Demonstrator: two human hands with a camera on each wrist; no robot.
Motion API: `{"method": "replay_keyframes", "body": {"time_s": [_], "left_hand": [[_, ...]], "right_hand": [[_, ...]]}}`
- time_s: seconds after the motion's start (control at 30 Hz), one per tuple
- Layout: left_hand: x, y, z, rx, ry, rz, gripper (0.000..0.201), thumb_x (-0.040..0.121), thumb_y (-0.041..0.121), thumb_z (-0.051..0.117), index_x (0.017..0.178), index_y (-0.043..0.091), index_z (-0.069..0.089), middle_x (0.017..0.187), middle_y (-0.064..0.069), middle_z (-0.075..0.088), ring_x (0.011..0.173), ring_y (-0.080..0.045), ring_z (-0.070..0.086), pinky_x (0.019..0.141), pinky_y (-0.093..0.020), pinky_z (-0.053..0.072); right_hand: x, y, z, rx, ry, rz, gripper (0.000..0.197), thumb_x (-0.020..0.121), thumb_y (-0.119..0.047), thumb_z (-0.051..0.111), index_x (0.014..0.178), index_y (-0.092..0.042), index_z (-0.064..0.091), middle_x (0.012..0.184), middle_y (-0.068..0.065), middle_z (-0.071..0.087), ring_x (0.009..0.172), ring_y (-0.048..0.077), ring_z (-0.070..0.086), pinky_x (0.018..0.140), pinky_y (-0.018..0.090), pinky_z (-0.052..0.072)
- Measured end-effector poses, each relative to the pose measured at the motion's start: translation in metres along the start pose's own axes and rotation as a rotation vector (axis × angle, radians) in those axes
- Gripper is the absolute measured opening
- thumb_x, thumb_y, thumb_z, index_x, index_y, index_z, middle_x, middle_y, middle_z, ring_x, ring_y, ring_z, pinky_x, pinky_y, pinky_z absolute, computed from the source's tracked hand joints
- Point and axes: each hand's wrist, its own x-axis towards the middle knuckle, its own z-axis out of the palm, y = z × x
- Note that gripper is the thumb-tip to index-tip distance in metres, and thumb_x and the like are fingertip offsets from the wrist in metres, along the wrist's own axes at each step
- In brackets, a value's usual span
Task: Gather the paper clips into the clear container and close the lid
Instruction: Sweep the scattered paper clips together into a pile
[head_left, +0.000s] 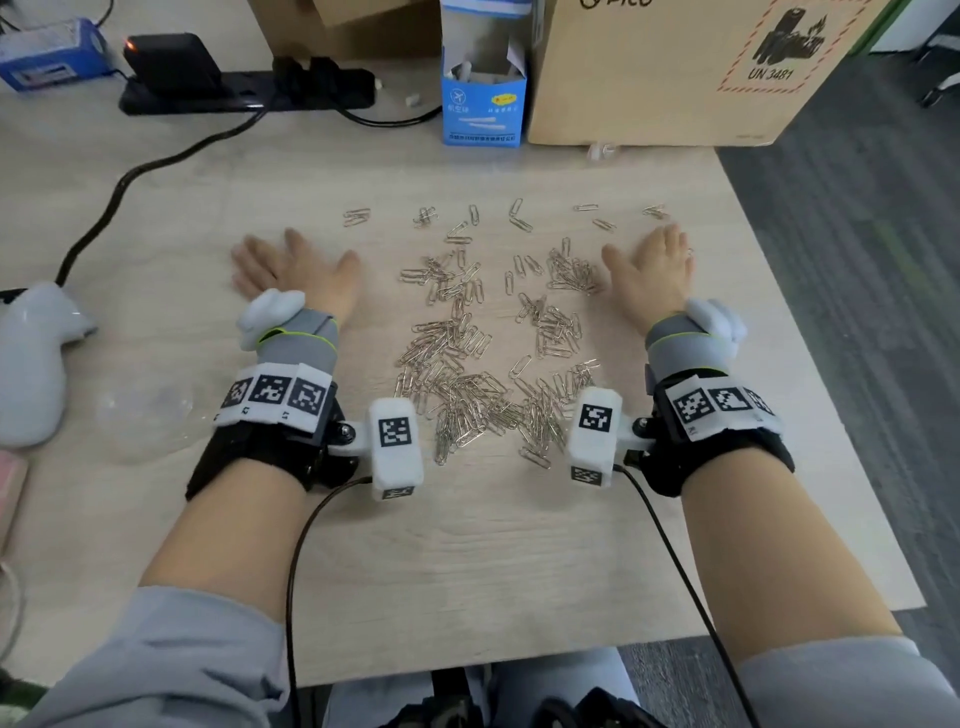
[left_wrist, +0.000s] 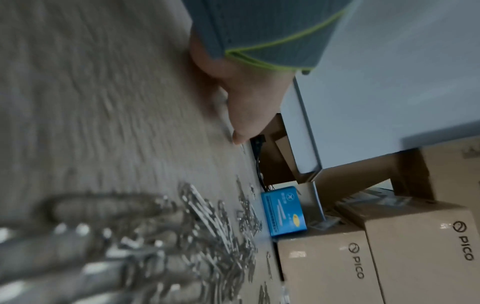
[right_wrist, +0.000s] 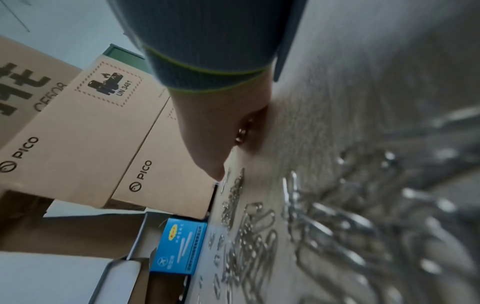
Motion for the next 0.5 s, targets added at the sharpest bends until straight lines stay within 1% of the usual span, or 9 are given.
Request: {"method": "replay_keyframes", "body": {"time_s": [0.03,0.1,0.2,0.33,0.37,0.4,0.43,0.47,0.5], "left_hand": [[-0.002,0.001,0.002,0.02,-0.024,0.015,0.072,0.089,0.046,0.04,0.146,0.013,0.01,0.155,-0.021,-0.008,0.144,-0.034,-0.013,0.118,-0.047,-0.008],[-0.006,0.008,0.007,0.033,-0.074,0.12,0.071,0.092,0.046,0.036,0.146,0.01,0.009,0.156,-0.02,-0.007,0.145,-0.031,-0.012,0.118,-0.044,-0.007],[-0.016,0.026,0.013,0.026,-0.18,0.279,0.067,0.094,0.047,0.031,0.146,0.01,0.01,0.157,-0.014,-0.005,0.145,-0.026,-0.011,0.118,-0.042,-0.006],[-0.033,0.041,0.017,-0.096,-0.375,0.406,0.06,0.097,0.043,0.025,0.145,0.011,0.012,0.158,-0.009,-0.006,0.145,-0.021,-0.012,0.117,-0.04,-0.011],[-0.037,0.043,0.017,-0.169,-0.423,0.431,0.057,0.097,0.041,0.027,0.145,0.013,0.016,0.158,-0.007,-0.003,0.146,-0.02,-0.009,0.118,-0.038,-0.01],[-0.041,0.044,0.015,-0.269,-0.469,0.445,0.054,0.097,0.039,0.031,0.144,0.013,0.021,0.158,-0.005,0.004,0.146,-0.019,-0.003,0.119,-0.034,-0.006],[-0.043,0.046,0.013,-0.386,-0.503,0.453,0.053,0.096,0.035,0.037,0.143,0.013,0.025,0.156,-0.005,0.015,0.145,-0.017,0.01,0.118,-0.028,0.004],[-0.043,0.047,0.011,-0.49,-0.513,0.455,0.05,0.095,0.029,0.043,0.141,0.011,0.031,0.152,-0.006,0.027,0.14,-0.014,0.025,0.112,-0.018,0.016],[-0.042,0.049,0.008,-0.57,-0.487,0.461,0.047,0.094,0.023,0.047,0.138,0.009,0.037,0.147,-0.007,0.038,0.132,-0.01,0.036,0.105,-0.011,0.026]], "right_hand": [[-0.003,-0.001,0.002,-0.027,-0.023,-0.039,0.074,0.094,-0.039,0.041,0.147,0.002,0.012,0.159,0.014,0.005,0.148,0.025,0.001,0.12,0.036,0.0],[-0.01,-0.007,0.006,-0.049,-0.069,-0.112,0.072,0.095,-0.04,0.04,0.148,0.001,0.012,0.159,0.013,0.004,0.148,0.023,0.0,0.12,0.035,0.0],[-0.025,-0.018,0.01,0.02,-0.153,-0.206,0.066,0.096,-0.038,0.04,0.147,-0.002,0.018,0.159,0.009,0.004,0.148,0.02,0.0,0.119,0.033,-0.002],[-0.041,-0.025,0.013,0.113,-0.287,-0.32,0.058,0.097,-0.033,0.041,0.147,-0.009,0.024,0.159,0.004,0.011,0.148,0.015,0.004,0.121,0.034,-0.002],[-0.042,-0.026,0.012,0.205,-0.321,-0.305,0.055,0.096,-0.031,0.043,0.145,-0.009,0.029,0.158,0.005,0.018,0.147,0.017,0.011,0.122,0.037,0.002],[-0.044,-0.029,0.009,0.334,-0.332,-0.278,0.052,0.096,-0.028,0.047,0.141,-0.007,0.037,0.154,0.009,0.029,0.144,0.02,0.023,0.121,0.04,0.012],[-0.044,-0.03,0.007,0.474,-0.314,-0.234,0.048,0.094,-0.025,0.049,0.137,-0.004,0.044,0.146,0.015,0.042,0.137,0.025,0.037,0.118,0.044,0.024],[-0.045,-0.032,0.004,0.585,-0.269,-0.195,0.044,0.093,-0.023,0.051,0.133,-0.003,0.048,0.137,0.018,0.051,0.129,0.027,0.046,0.112,0.044,0.034],[-0.043,-0.032,0.002,0.652,-0.202,-0.158,0.042,0.093,-0.021,0.052,0.131,-0.005,0.051,0.132,0.016,0.056,0.124,0.024,0.052,0.108,0.04,0.04]]}}
